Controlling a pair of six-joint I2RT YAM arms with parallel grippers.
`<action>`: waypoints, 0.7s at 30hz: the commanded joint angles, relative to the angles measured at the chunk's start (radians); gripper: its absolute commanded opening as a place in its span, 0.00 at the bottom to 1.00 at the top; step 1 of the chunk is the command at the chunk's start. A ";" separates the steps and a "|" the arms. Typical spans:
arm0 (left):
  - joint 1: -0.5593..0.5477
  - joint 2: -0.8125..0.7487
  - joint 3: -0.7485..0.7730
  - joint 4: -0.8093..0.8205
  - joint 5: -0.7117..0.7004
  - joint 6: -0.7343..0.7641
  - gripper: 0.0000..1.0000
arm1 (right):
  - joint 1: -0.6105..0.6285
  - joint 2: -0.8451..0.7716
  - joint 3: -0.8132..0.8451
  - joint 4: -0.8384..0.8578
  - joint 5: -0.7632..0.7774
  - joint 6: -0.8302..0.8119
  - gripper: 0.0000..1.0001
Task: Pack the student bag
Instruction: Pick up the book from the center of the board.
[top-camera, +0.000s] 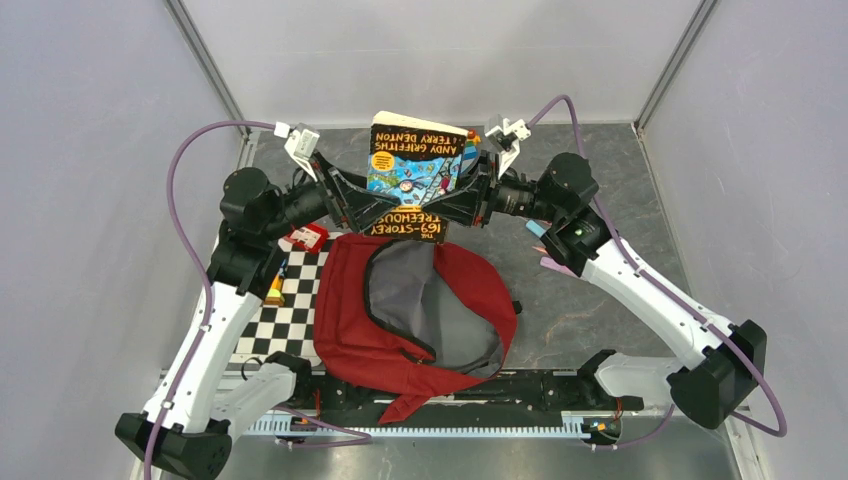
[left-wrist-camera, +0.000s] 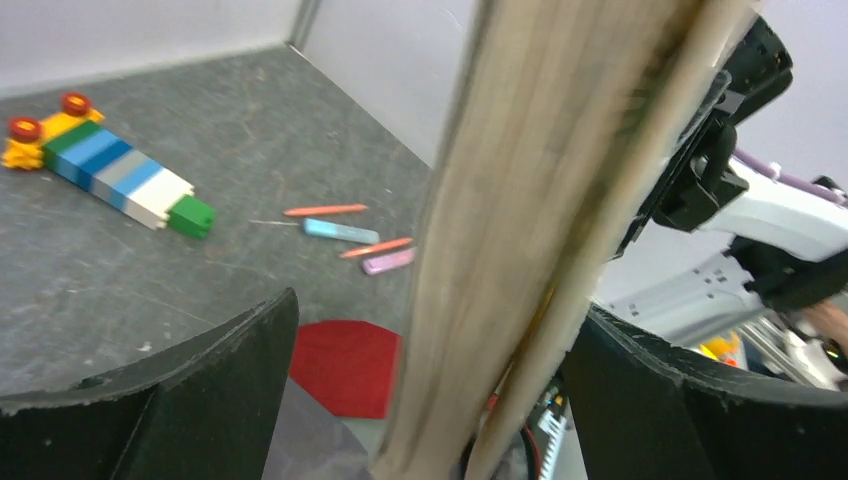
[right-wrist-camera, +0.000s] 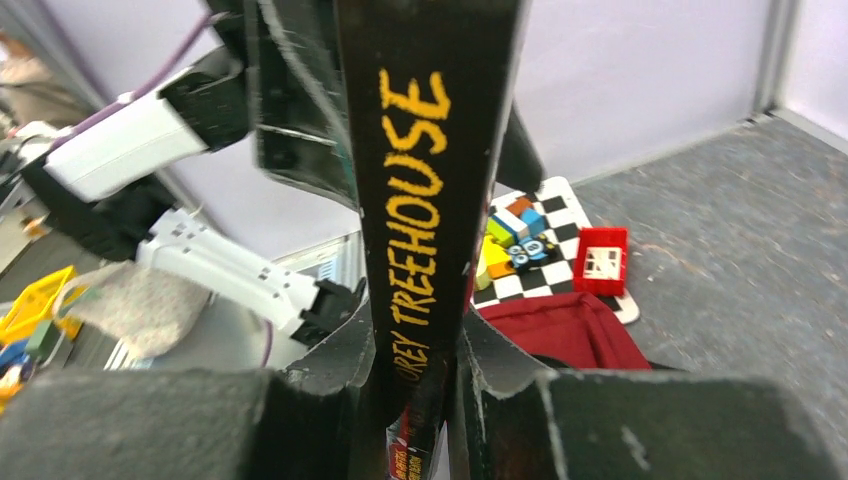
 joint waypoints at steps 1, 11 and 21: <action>-0.003 0.011 0.015 0.081 0.185 -0.092 1.00 | 0.002 -0.043 0.087 0.041 -0.160 -0.023 0.00; -0.003 -0.024 -0.077 0.308 0.259 -0.281 0.28 | 0.002 -0.033 0.067 0.021 -0.170 -0.037 0.04; -0.003 -0.122 -0.201 0.348 0.137 -0.297 0.02 | 0.007 0.009 -0.111 0.580 -0.081 0.385 0.44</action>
